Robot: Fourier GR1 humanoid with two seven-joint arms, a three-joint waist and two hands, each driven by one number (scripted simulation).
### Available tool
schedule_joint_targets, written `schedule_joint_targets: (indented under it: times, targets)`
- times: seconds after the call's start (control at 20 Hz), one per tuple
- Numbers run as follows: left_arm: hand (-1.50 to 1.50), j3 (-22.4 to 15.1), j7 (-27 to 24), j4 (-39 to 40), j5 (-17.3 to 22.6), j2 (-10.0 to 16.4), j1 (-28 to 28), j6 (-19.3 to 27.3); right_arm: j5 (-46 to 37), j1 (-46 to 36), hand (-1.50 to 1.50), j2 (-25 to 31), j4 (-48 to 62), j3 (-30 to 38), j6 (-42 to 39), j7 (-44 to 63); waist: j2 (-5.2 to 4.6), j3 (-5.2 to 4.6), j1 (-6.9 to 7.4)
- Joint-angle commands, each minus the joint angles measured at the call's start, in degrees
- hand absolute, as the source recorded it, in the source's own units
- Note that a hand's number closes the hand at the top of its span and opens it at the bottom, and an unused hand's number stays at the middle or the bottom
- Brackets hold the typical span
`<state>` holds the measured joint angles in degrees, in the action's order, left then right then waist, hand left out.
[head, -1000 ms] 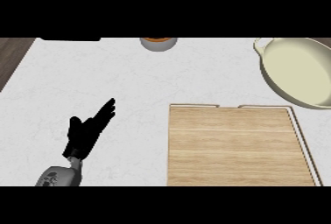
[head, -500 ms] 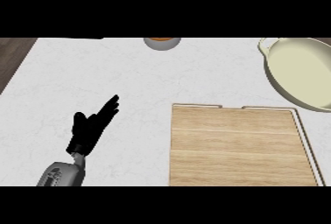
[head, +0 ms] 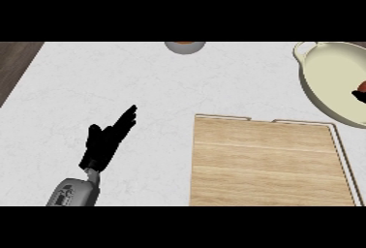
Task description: Pick the squash from the tray and place it in the pot
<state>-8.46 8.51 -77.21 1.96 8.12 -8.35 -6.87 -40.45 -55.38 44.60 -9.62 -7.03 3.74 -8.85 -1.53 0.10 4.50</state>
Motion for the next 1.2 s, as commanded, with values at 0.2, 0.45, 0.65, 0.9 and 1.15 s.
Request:
schedule_joint_targets:
  times: [0.2,0.45,0.65,0.9,1.15]
  targets:
    - [0.0,-0.4,-0.6,0.2,-0.9,-0.8,-0.3,0.6,-2.7,-2.7,-1.5,-5.4,8.0,-2.2,-10.7,11.2,-0.31,0.13,0.1]
    - [0.0,1.0,0.9,-2.2,0.8,0.6,0.2,-0.7,6.0,-4.0,-1.5,-6.6,4.3,6.6,-4.8,4.3,0.13,0.31,-0.39]
    - [0.0,1.3,-0.5,-1.3,0.9,1.2,2.1,-1.1,15.1,-3.5,-1.5,-7.9,1.6,15.9,3.1,-1.1,0.32,0.39,-1.12]
    - [0.0,1.7,0.8,-0.3,0.1,1.0,-0.5,-0.2,24.2,-5.4,-1.5,-5.4,0.3,25.6,7.5,-2.5,0.11,0.27,-1.84]
    - [0.0,1.5,0.7,-1.7,0.3,1.1,1.8,-0.5,29.4,-2.1,-1.5,0.9,-0.5,31.7,9.3,-7.3,0.34,0.23,-2.17]
